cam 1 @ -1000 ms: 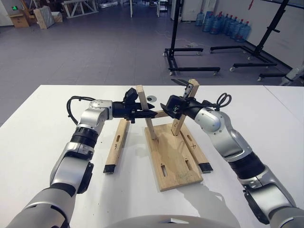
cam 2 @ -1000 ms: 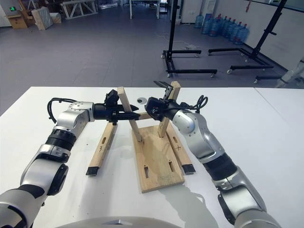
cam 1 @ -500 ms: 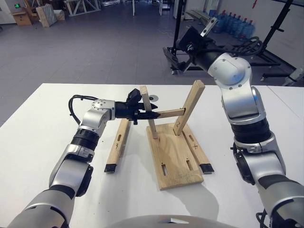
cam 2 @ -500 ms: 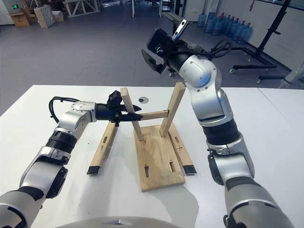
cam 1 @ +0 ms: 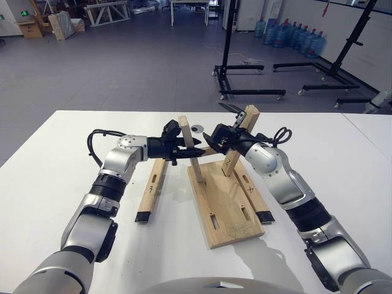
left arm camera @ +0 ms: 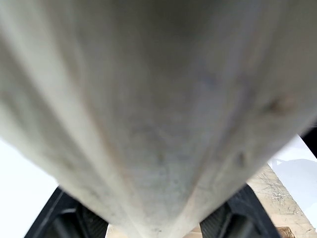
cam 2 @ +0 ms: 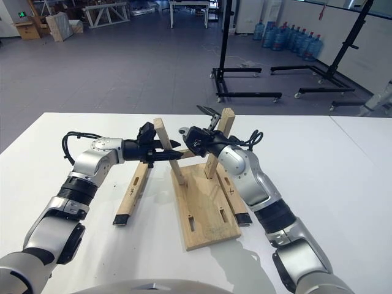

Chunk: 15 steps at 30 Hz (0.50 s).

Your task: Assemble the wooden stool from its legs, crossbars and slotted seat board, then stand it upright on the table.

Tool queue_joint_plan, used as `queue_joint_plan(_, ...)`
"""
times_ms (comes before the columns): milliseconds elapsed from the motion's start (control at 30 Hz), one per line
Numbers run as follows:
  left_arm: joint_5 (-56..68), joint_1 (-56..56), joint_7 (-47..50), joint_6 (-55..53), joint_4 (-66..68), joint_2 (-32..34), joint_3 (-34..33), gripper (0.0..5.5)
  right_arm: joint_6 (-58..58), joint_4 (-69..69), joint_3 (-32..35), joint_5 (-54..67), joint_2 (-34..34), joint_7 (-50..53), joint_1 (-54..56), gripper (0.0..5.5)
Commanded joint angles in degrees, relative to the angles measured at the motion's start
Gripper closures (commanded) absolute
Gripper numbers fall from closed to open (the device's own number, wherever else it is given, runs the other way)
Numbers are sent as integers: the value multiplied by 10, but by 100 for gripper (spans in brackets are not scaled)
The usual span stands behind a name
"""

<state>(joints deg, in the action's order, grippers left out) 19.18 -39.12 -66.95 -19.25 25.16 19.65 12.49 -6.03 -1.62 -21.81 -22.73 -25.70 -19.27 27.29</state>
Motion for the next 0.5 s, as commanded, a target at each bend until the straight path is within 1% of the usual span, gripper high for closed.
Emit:
queue_joint_plan(33,-29,37,6,-22,-3,-4,29,349,-23,66,-39,-18,-6,-40,-67,10)
queue_joint_plan(67,-24,39,11,-24,-14,-3,23,320,-22,70,-38,-18,-5,-39,-67,10)
queue_joint_plan(267,-16,57,33,-53,-95,17,0,221,-28,70,-31,-20,-2,-29,-72,10)
queue_joint_plan(300,-19,69,37,-58,-117,32,-6,210,-29,68,-29,-21,1,-25,-70,10)
queue_joint_plan(333,-22,85,46,-65,-142,50,-16,187,-31,66,-28,-22,3,-23,-67,10)
queue_joint_plan(367,-10,114,57,-88,-187,73,-41,175,-33,61,-24,-21,8,-19,-61,10)
queue_joint_plan(400,14,153,76,-124,-248,96,-85,162,-40,50,-15,-14,17,-15,-50,10)
queue_joint_plan(433,41,191,96,-162,-304,112,-132,150,-47,37,-5,-8,28,-12,-39,10)
queue_joint_plan(500,94,264,158,-239,-406,123,-237,123,-72,-2,21,9,56,-6,0,10)
